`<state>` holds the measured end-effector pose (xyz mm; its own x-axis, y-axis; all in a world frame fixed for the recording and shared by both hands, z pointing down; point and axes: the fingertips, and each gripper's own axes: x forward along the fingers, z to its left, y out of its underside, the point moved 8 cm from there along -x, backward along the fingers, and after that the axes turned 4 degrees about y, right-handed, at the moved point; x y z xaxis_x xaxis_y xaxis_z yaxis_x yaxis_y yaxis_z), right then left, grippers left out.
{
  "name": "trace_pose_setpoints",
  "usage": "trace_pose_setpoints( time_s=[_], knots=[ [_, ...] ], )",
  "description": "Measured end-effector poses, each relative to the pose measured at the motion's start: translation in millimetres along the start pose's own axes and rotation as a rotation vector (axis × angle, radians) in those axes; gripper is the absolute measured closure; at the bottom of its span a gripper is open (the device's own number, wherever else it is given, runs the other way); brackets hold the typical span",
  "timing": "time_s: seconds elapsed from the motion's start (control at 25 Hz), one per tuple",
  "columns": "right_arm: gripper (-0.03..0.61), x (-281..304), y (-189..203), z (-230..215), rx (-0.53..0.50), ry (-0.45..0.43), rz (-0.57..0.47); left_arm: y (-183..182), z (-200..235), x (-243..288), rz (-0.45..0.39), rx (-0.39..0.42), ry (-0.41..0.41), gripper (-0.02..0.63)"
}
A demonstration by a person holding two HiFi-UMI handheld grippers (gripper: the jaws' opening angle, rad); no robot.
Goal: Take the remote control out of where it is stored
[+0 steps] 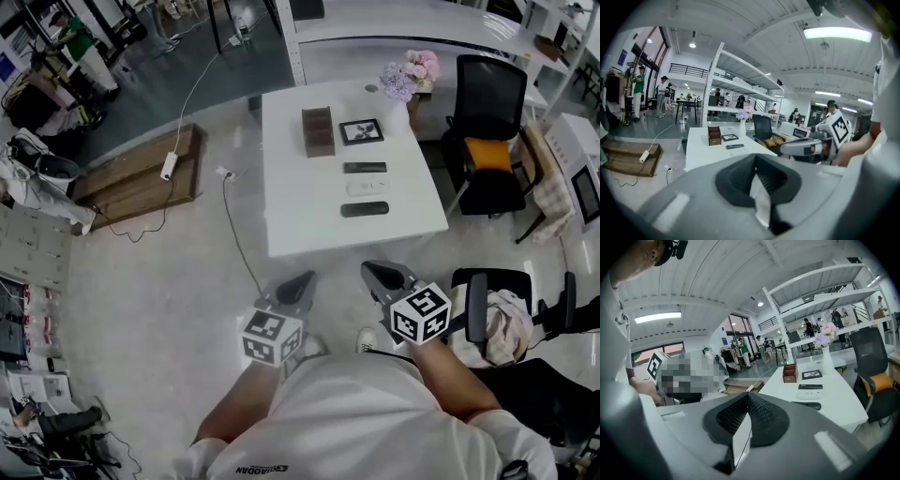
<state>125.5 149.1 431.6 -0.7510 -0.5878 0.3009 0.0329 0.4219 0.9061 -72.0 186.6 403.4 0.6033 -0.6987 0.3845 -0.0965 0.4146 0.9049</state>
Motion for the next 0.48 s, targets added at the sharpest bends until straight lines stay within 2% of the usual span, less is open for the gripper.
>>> trace_pose_setpoints(
  time_s=[0.48],
  knots=[
    [0.574,10,6,22,-0.009,0.052,0.027,4,17,-15,-0.003,0.002,0.036,0.611]
  ],
)
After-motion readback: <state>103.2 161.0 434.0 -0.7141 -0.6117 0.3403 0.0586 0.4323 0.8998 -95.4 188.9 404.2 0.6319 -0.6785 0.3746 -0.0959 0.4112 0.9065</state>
